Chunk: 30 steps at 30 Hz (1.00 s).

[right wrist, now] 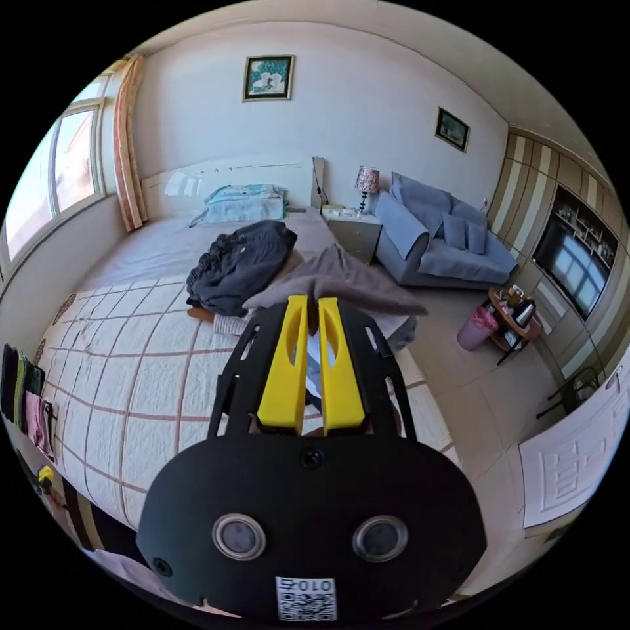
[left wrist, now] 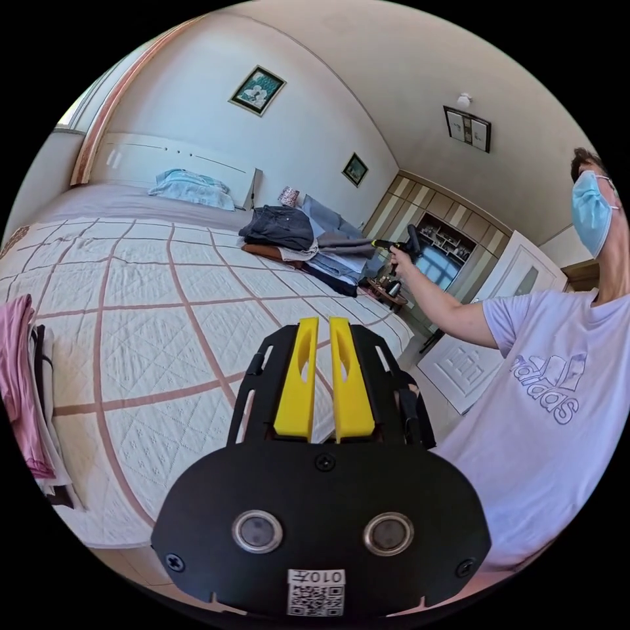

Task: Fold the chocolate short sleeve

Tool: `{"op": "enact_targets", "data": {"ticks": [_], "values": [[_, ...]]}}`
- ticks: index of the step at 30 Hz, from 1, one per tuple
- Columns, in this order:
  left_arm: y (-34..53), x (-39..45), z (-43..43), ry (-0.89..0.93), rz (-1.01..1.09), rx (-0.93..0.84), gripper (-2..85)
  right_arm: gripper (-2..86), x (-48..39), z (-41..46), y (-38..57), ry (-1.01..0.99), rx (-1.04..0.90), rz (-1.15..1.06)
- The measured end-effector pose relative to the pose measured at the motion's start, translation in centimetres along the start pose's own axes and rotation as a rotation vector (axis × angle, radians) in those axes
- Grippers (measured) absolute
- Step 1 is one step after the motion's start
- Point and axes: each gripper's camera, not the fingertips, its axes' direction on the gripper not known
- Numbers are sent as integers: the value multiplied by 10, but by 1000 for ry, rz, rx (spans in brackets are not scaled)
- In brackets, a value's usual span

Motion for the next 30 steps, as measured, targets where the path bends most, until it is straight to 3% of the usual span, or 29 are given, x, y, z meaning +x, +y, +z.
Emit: {"op": "enact_targets", "data": {"ticks": [3,7,9,14,17,20,22,26,30], "values": [[5,0,-5,-37,6,-24,39,44,-27,-84,-33,-81,108,-90],[6,1,-13,-28,37,6,49,45,-85,-169,-52,-191,101,-277],[7,-2,-14,-13,25,30,51,46,-111,-181,-51,-274,74,-330],[6,-2,-13,15,28,46,54,46,-194,-202,-11,-715,95,-452],[8,-1,-26,-24,38,49,55,44,-223,-217,41,-807,152,-486],[17,-10,-42,-64,0,54,55,41,-235,-203,101,-896,162,-556],[25,-21,-51,-89,-46,47,55,37,-241,-166,132,-840,25,-573],[33,-32,-51,-108,-99,10,55,28,-225,-57,211,-697,-291,-399],[34,-34,-37,-109,-117,-45,55,45,-218,-32,262,-782,-308,-297]]}}
